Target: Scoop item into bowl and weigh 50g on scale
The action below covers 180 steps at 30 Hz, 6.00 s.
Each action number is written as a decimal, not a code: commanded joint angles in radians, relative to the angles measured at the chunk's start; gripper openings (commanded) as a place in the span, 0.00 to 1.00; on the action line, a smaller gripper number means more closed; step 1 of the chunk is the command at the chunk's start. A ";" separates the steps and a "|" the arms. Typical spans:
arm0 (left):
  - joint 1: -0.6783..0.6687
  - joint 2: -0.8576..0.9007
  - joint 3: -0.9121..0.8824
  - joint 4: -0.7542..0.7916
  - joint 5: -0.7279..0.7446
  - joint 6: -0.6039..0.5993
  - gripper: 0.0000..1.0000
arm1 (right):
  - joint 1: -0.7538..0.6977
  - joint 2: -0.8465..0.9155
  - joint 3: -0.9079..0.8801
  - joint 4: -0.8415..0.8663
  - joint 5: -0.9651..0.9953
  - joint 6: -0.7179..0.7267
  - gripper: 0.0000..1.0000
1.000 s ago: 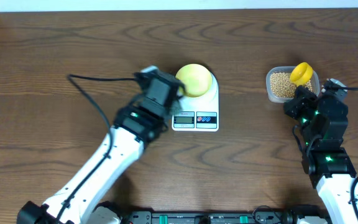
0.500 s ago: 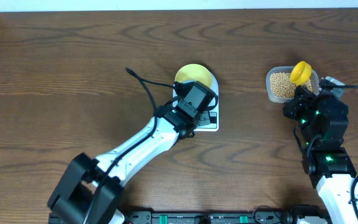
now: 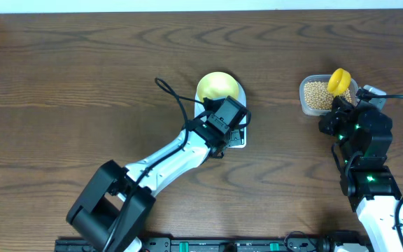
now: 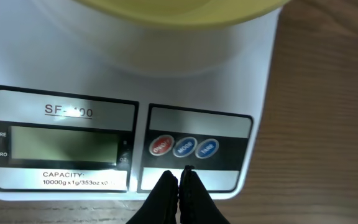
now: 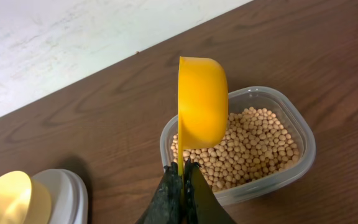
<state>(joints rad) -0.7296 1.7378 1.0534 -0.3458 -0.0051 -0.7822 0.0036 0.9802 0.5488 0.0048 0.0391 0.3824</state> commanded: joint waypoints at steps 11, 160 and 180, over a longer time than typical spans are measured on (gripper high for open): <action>0.000 0.059 -0.003 0.019 -0.006 -0.001 0.08 | -0.003 0.000 0.026 0.002 -0.001 -0.017 0.01; 0.713 -0.555 0.237 -0.634 0.615 1.515 0.98 | -0.003 0.056 0.105 -0.120 -0.469 0.072 0.01; 0.713 -0.555 0.237 -0.634 0.614 1.515 0.98 | -0.003 0.056 0.105 -0.121 -0.468 0.046 0.01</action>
<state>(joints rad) -0.0212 1.1767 1.2850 -0.9768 0.6182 0.7151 0.0036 1.0363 0.6273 -0.1150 -0.4194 0.4515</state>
